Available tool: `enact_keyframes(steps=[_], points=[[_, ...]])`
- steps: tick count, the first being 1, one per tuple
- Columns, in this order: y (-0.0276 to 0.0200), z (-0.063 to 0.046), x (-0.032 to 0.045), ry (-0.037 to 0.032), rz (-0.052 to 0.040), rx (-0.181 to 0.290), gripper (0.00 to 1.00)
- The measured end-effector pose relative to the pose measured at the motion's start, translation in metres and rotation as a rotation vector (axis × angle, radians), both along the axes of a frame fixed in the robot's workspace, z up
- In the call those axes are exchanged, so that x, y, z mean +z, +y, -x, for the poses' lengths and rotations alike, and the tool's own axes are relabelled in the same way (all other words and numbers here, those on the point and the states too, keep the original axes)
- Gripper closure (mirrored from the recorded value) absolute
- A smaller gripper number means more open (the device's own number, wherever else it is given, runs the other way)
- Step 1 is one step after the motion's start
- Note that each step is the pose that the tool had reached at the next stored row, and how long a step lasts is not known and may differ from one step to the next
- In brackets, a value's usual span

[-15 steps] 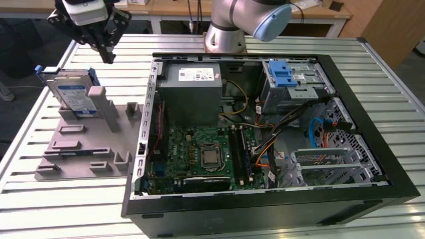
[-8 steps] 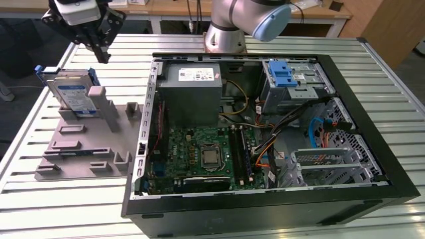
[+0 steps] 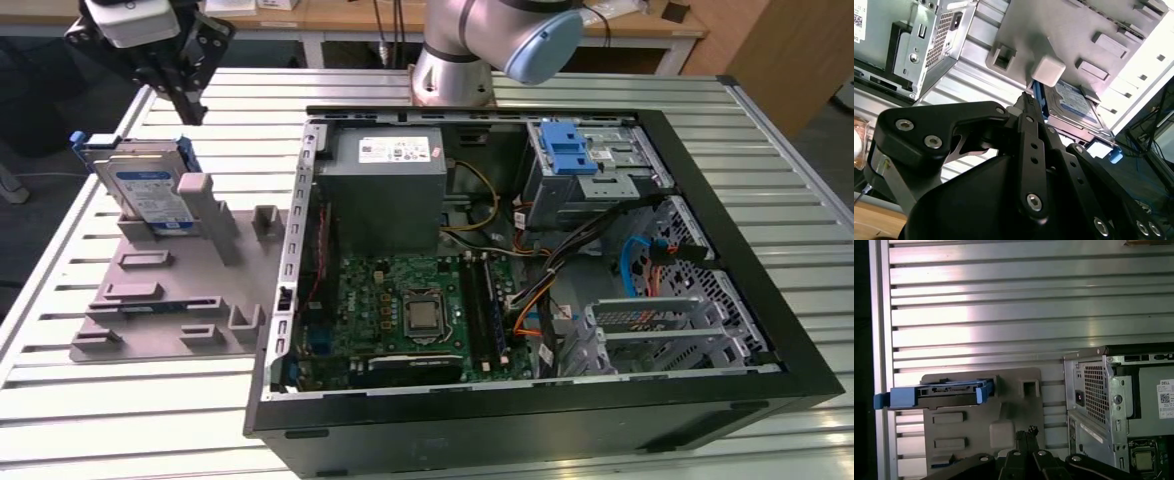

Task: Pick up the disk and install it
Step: 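Reach for the disk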

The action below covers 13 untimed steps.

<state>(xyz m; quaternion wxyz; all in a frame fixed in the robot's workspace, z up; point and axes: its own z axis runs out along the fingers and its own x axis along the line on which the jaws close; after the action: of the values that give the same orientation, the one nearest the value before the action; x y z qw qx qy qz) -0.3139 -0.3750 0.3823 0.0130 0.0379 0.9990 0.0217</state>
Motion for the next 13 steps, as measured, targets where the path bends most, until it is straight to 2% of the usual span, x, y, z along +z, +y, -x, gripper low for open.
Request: enact_keyframes(steps=[13], points=[[0.0024, 0.018, -0.0012, 0.0001, 0.0, 0.0, 0.89]])
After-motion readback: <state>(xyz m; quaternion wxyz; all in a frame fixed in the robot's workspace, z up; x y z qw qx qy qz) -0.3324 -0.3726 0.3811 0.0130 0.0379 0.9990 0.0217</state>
